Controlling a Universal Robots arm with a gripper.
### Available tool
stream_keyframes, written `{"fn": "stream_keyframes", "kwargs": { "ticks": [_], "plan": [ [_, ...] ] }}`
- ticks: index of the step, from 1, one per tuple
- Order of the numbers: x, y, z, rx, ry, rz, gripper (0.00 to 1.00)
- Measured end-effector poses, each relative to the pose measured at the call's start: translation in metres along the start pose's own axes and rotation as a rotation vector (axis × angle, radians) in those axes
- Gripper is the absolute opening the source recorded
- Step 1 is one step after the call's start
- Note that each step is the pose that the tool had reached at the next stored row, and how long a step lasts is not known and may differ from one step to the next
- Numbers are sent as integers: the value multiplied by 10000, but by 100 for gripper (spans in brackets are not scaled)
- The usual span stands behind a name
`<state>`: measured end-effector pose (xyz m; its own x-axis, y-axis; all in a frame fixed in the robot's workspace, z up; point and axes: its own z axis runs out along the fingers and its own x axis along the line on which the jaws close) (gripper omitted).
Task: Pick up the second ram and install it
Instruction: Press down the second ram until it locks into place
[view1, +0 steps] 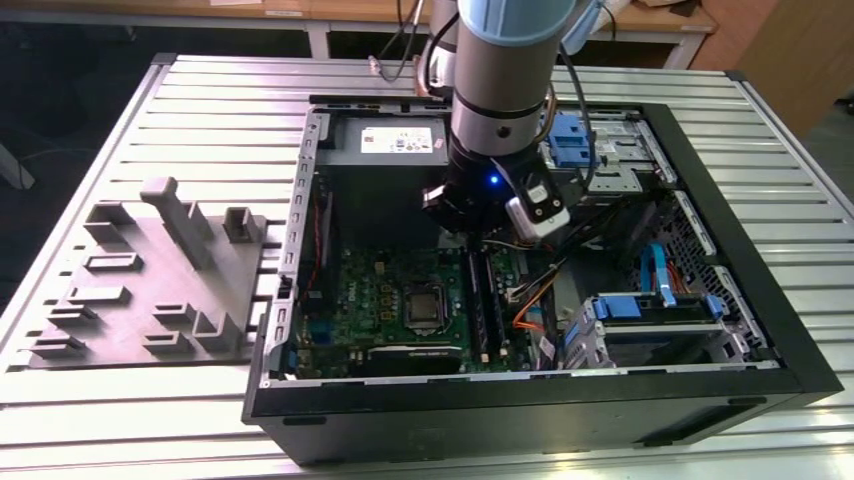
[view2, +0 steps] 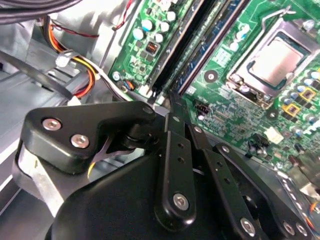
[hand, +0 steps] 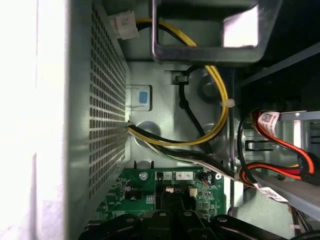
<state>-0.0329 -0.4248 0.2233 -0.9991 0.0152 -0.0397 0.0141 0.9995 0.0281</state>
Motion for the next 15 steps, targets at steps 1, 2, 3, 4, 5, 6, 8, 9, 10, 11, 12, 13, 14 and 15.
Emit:
{"fn": "stream_keyframes", "kwargs": {
  "ticks": [1, 2, 3, 4, 5, 6, 8, 9, 10, 11, 12, 13, 14, 15],
  "plan": [
    [-1, 0, -19, -1, 0, 0, 10],
    [-1, 1, -36, 0, 0, 0, 10],
    [-1, 1, -46, 1, 1, 0, 10],
    [-2, 1, -46, -2, 0, 0, 10],
    [-2, 1, -47, -2, -1, 0, 10],
    [-2, 1, -47, -3, -1, 0, 10],
    [-2, -5, -50, 4, 2, -1, 10],
    [-2, -16, -50, 3, 2, -2, 10],
    [-2, -32, -50, 1, 1, -1, 10],
    [-3, -51, -50, 2, 1, -1, 10],
    [-3, -76, -51, 2, 1, 0, 10],
    [-3, -99, -52, 1, 1, 0, 10],
    [-4, -124, -52, 1, 1, 0, 10],
    [-4, -149, -53, 1, 1, 0, 10]
  ]
}}
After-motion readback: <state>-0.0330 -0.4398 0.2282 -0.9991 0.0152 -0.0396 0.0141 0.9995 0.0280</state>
